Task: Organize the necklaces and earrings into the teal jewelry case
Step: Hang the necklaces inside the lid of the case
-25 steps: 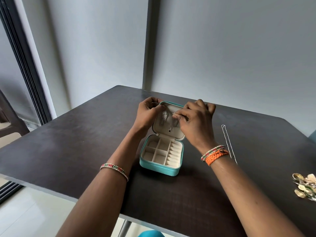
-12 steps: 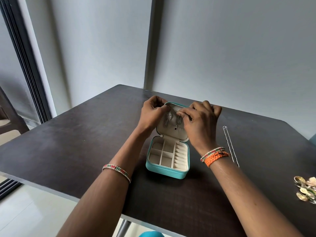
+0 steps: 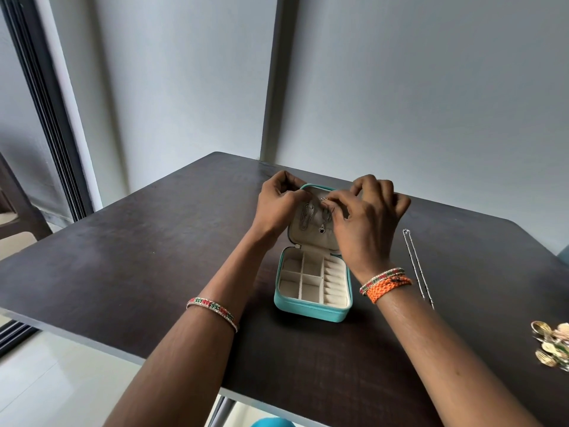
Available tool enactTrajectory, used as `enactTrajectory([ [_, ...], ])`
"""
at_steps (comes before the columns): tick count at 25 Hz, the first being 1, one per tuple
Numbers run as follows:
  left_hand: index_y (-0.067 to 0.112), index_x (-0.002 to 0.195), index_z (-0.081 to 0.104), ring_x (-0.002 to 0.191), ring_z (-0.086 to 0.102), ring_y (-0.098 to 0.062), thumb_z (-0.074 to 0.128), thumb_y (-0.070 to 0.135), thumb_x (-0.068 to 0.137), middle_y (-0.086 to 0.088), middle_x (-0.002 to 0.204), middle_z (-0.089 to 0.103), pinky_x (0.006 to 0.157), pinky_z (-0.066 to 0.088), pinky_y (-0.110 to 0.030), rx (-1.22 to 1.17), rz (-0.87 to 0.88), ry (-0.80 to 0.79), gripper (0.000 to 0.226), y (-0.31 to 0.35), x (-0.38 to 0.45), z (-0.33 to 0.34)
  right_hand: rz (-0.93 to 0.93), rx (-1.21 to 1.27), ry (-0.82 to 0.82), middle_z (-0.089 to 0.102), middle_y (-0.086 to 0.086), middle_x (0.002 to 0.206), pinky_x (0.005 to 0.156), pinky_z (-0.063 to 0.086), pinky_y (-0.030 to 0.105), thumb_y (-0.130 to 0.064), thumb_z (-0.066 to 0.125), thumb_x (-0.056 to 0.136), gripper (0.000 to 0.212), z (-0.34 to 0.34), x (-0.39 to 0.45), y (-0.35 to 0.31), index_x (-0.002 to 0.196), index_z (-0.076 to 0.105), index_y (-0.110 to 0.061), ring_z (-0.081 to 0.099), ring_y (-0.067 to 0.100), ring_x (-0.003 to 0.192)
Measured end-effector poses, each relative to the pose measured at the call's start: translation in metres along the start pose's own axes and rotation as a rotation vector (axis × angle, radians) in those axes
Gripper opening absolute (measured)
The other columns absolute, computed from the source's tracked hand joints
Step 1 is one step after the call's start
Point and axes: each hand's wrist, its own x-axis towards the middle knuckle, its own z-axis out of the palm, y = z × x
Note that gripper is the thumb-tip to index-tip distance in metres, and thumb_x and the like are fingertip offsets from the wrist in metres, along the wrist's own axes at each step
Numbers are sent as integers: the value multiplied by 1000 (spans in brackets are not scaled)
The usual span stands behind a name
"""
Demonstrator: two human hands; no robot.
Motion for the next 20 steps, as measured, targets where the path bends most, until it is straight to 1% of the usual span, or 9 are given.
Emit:
enactTrajectory([
  [2, 13, 73, 57, 69, 58, -17, 63, 2, 73, -12, 79, 65, 55, 46, -23, -7, 13, -9, 13, 0, 0, 0, 59, 22, -1, 55, -1, 92, 73, 17, 30, -28, 78, 70, 29, -1, 1, -1, 91, 59, -22, 40, 18, 92],
  [5, 16, 71, 56, 70, 58, -14, 59, 11, 65, -6, 78, 64, 55, 46, -19, 0, 28, -22, 8, 1, -1, -1, 279, 208, -111, 50, 1, 111, 77, 19, 30, -32, 81, 67, 54, 2, 8, 1, 107, 48, -18, 41, 22, 108],
  [9, 16, 69, 52, 70, 57, -14, 56, 9, 64, -4, 75, 62, 54, 46, -19, -25, 66, -70, 9, 2, -2, -1, 784, 776, -492, 41, 6, 132, 99, 34, 36, -28, 85, 66, 79, 3, 19, 17, 127, 35, -23, 38, 21, 123],
  [11, 15, 70, 50, 73, 56, -17, 56, 9, 64, -5, 76, 61, 55, 47, -19, -38, 88, -95, 10, 3, -2, -1, 949, 1057, -641, 43, 7, 135, 99, 31, 31, -22, 85, 64, 83, 4, 20, 22, 132, 36, -19, 41, 20, 124],
  [12, 15, 70, 50, 74, 56, -18, 55, 10, 64, -5, 76, 60, 55, 46, -20, -39, 97, -104, 10, 3, -3, -1, 997, 1132, -692, 48, 7, 134, 103, 30, 34, -23, 88, 57, 88, 5, 20, 22, 130, 39, -18, 43, 21, 125],
  [14, 16, 69, 48, 76, 55, -19, 55, 11, 63, -5, 77, 59, 56, 45, -21, -38, 105, -118, 10, 3, -3, -1, 1084, 1223, -763, 59, 9, 126, 110, 29, 50, -28, 92, 41, 94, 6, 19, 21, 125, 49, -17, 50, 26, 123],
  [16, 16, 69, 48, 76, 53, -20, 54, 10, 62, -5, 77, 58, 56, 43, -23, -51, 102, -129, 11, 3, -3, -2, 1173, 1369, -825, 66, 13, 113, 104, 39, 57, -16, 84, 52, 73, 3, 20, 20, 120, 59, -9, 60, 29, 111],
  [18, 17, 68, 48, 76, 52, -21, 53, 9, 62, -4, 76, 57, 56, 41, -25, -73, 96, -139, 11, 3, -2, -2, 1233, 1483, -877, 68, 13, 101, 90, 50, 52, -5, 69, 68, 43, -2, 22, 19, 110, 64, -6, 66, 29, 95],
  [20, 17, 68, 48, 74, 54, -17, 54, 8, 63, -3, 75, 58, 55, 42, -23, -77, 83, -147, 12, 3, -2, -2, 1224, 1515, -904, 69, 12, 95, 86, 53, 48, -2, 62, 78, 22, -5, 20, 17, 99, 67, -8, 67, 27, 87],
])
